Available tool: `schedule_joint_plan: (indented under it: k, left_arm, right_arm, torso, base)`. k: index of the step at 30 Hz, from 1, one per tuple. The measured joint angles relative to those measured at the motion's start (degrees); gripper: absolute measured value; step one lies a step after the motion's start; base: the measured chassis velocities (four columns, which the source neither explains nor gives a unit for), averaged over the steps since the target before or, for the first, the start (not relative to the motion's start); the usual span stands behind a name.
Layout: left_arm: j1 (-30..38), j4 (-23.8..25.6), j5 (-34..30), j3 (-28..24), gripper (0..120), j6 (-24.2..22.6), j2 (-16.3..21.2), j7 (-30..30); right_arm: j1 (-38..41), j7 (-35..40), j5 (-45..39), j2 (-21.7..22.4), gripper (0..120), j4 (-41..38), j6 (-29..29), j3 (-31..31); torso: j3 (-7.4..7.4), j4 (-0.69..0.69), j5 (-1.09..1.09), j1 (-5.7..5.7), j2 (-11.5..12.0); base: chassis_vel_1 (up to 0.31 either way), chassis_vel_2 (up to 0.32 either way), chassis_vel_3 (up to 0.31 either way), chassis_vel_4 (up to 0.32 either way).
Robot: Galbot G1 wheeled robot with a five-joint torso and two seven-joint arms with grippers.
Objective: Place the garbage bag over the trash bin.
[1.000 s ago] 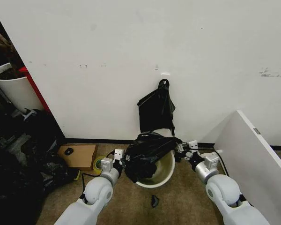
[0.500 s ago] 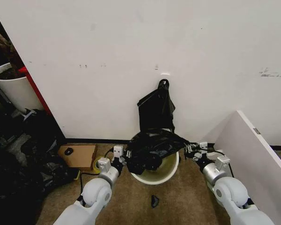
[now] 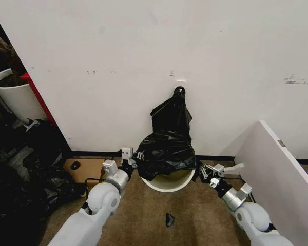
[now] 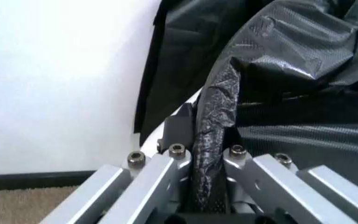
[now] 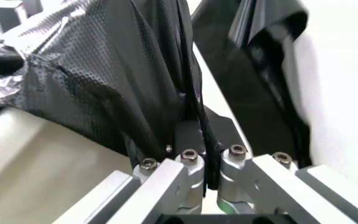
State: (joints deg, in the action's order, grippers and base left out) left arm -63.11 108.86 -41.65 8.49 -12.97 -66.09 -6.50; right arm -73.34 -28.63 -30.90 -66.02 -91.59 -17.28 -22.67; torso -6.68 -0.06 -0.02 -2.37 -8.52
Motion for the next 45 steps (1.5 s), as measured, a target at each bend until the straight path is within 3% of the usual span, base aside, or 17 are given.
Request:
schedule_joint_plan:
  k: [4,7,8,12,15,20,25,27,29,33,36,40,45]
  left_arm:
    - [0.62,-1.23,0.16,-1.19,1,-0.33,-0.03,0.06]
    - [0.61,-1.72,0.45,-1.61,1,-0.38,-0.19,0.24]
    - [0.38,-2.50,1.20,-2.10,1,-0.40,-0.47,0.49]
    - [0.15,-3.19,1.97,-2.32,1,-0.42,-0.54,0.50]
    - [0.05,-3.70,2.34,-2.31,1,-0.43,-0.88,0.18]
    - [0.14,-4.07,2.38,-1.94,1,-0.44,-1.13,-0.25]
    - [0.11,-4.11,2.48,-1.82,1,-0.43,-0.89,-0.19]
    - [0.10,-4.11,2.50,-1.82,1,-0.43,-0.90,-0.19]
    - [0.13,-4.36,2.58,-1.82,1,-0.42,-1.00,-0.18]
    - [0.27,-5.06,2.64,-1.76,1,-0.25,-1.06,-0.27]
    - [0.34,-5.36,2.66,-1.64,1,-0.10,-1.02,-0.38]
    - [0.38,-5.79,2.88,-1.57,1,0.11,-0.92,-0.40]
    - [0.47,-5.96,3.42,-1.58,1,0.47,-1.11,-0.45]
  right_arm:
    - [0.55,5.24,1.58,-0.49,0,-0.78,-2.52,0.89]
    - [0.82,7.70,2.36,-0.60,7,-1.58,-3.31,0.90]
    - [0.94,13.28,6.03,-0.64,16,-2.89,-3.29,0.53]
    - [0.04,23.66,12.64,-0.24,28,-4.64,0.38,0.12]
    - [-2.29,34.03,16.69,0.44,41,-6.60,7.12,0.75]
    - [-3.87,40.48,18.94,0.38,58,-6.52,10.91,1.51]
    - [-4.56,36.29,13.72,0.62,80,-7.44,8.30,1.96]
    - [-4.56,35.09,12.85,0.70,81,-7.46,7.67,1.97]
    - [-4.17,29.34,8.34,0.97,91,-7.33,4.56,1.76]
    - [-3.17,20.56,-3.72,1.14,100,-7.31,1.78,0.52]
    - [-2.95,20.72,-9.63,1.14,100,-8.16,1.86,0.45]
    - [-3.13,26.35,-17.82,0.92,100,-11.10,4.06,1.03]
    - [-3.61,29.99,-15.28,0.34,100,-14.15,3.61,1.13]
  torso:
    - [0.00,-0.01,-0.01,0.00,0.00]
    - [0.00,-0.02,-0.01,0.00,0.00]
    - [0.00,-0.01,-0.01,0.00,0.00]
    - [0.00,0.00,-0.02,0.00,0.00]
    - [0.00,-0.02,-0.02,0.00,0.00]
    - [0.00,-0.02,-0.01,0.00,0.00]
    - [0.00,-0.01,-0.01,0.00,0.00]
    - [0.00,-0.01,-0.01,0.00,0.00]
    - [0.00,0.00,0.00,0.00,0.00]
    - [0.00,0.00,0.00,0.00,0.00]
    - [0.00,-0.01,-0.01,0.00,0.00]
    - [0.00,-0.01,-0.01,0.00,0.00]
    - [0.00,0.01,-0.01,0.00,0.00]
  base:
    - [0.000,0.000,0.000,0.000]
    - [0.000,0.000,0.000,0.000]
    - [0.000,0.000,0.000,0.000]
    - [0.000,0.000,0.000,0.000]
    - [0.000,0.000,0.000,0.000]
    - [0.000,0.000,0.000,0.000]
    - [0.000,0.000,0.000,0.000]
    - [0.000,0.000,0.000,0.000]
    - [0.000,0.000,0.000,0.000]
    - [0.000,0.000,0.000,0.000]
    - [0.000,0.000,0.000,0.000]
    - [0.000,0.000,0.000,0.000]
    - [0.000,0.000,0.000,0.000]
